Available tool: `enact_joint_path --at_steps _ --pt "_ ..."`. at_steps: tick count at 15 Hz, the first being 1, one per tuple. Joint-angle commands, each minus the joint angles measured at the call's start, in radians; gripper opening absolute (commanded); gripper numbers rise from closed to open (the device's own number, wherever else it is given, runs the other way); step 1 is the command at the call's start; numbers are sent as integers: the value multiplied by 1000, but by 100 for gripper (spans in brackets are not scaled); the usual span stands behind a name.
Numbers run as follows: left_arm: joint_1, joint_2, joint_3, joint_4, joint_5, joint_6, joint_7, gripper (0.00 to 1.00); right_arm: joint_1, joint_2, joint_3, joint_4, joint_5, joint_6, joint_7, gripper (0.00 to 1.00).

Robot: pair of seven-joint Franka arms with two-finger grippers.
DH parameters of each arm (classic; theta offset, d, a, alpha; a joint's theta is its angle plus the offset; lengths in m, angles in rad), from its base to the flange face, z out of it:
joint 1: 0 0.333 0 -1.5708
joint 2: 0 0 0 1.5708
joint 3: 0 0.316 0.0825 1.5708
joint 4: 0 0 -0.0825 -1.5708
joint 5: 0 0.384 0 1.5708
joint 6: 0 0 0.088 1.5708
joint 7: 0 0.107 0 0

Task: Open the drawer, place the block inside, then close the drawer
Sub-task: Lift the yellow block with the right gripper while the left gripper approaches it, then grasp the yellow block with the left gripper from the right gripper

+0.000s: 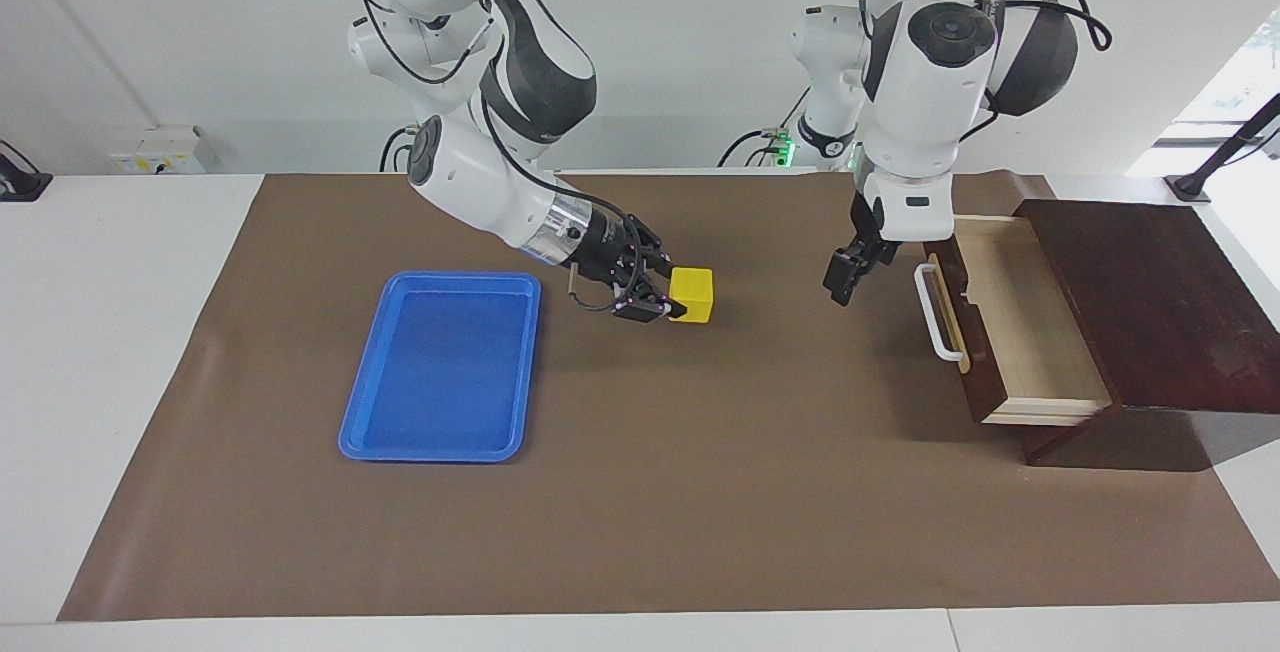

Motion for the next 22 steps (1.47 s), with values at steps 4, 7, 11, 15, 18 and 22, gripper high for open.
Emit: enact_joint_path --at_steps 4,7,11,15,18,22 --pt "-62 141 15 194 -58 -54 -502 100 8 -13 2 -12 24 -31 1 0" --pt "-99 204 18 277 -57 -49 -704 100 9 -15 4 -12 22 -40 1 0" --pt "-122 203 20 277 -76 -84 -856 100 9 -13 16 -10 22 -45 -2 0" --pt "-176 195 18 273 -78 -112 -962 100 9 -13 17 -9 22 -46 -2 0" --pt "-197 189 17 262 -78 -127 -988 100 11 -13 17 -9 22 -45 -2 0" --pt "-213 186 17 245 -76 -123 -1019 100 32 -13 17 -9 24 -35 -2 0"
